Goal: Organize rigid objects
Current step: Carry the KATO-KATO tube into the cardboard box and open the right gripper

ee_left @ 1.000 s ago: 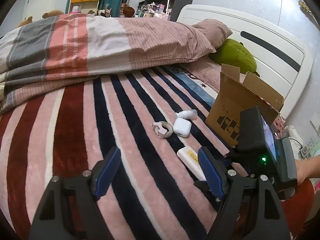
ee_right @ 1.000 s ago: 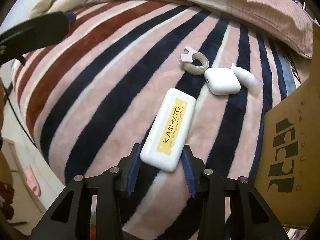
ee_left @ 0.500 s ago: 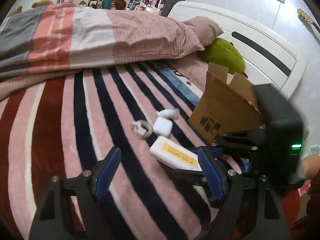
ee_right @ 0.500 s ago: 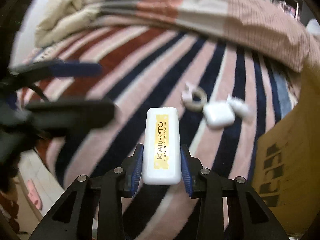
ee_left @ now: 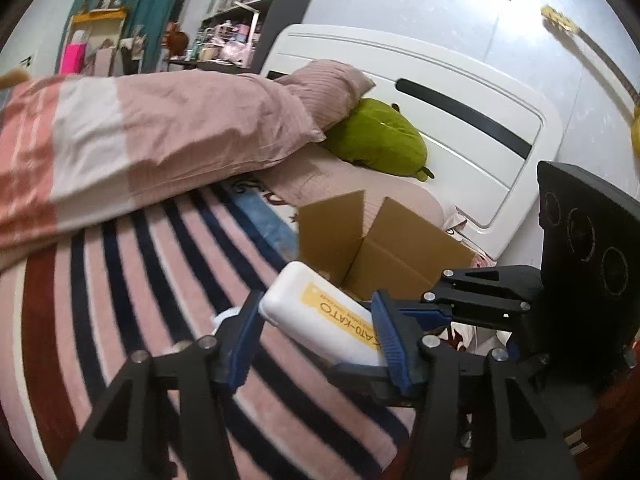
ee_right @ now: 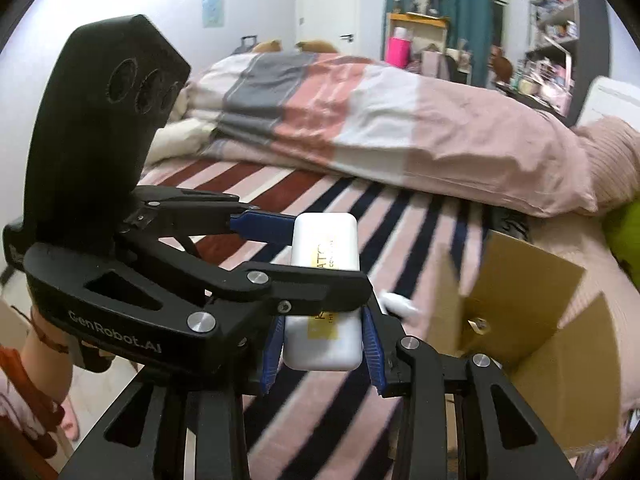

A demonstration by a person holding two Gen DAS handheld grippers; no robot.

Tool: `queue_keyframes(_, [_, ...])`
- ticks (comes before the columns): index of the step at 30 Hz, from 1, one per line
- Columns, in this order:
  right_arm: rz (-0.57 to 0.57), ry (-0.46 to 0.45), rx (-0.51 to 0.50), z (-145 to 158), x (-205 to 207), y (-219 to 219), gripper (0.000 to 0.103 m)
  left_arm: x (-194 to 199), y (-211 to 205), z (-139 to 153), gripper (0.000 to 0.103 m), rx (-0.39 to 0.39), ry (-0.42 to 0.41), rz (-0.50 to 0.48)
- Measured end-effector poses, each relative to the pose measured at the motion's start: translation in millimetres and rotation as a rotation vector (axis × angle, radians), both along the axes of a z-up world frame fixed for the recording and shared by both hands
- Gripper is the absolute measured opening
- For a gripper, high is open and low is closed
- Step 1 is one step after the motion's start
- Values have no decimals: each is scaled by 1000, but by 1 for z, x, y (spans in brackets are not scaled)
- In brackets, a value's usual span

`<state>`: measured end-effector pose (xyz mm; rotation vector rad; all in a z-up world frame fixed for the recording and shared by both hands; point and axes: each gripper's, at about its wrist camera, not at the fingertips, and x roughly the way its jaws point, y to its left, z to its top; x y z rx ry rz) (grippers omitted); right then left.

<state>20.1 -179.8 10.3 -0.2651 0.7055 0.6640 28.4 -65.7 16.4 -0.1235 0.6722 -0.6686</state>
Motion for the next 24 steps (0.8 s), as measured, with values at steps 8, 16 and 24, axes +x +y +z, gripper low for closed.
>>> queue_keyframes(8, [-126, 26, 38, 5, 18, -73, 31, 37, -78, 6, 52, 51, 20, -101])
queue_keyframes(16, [-196, 131, -19, -7, 56, -114, 31, 75, -127, -8, 59, 151, 110, -144])
queue_keyframes(24, [-244, 151, -33, -18, 59, -120, 68, 59, -103, -1, 79, 159, 66, -73])
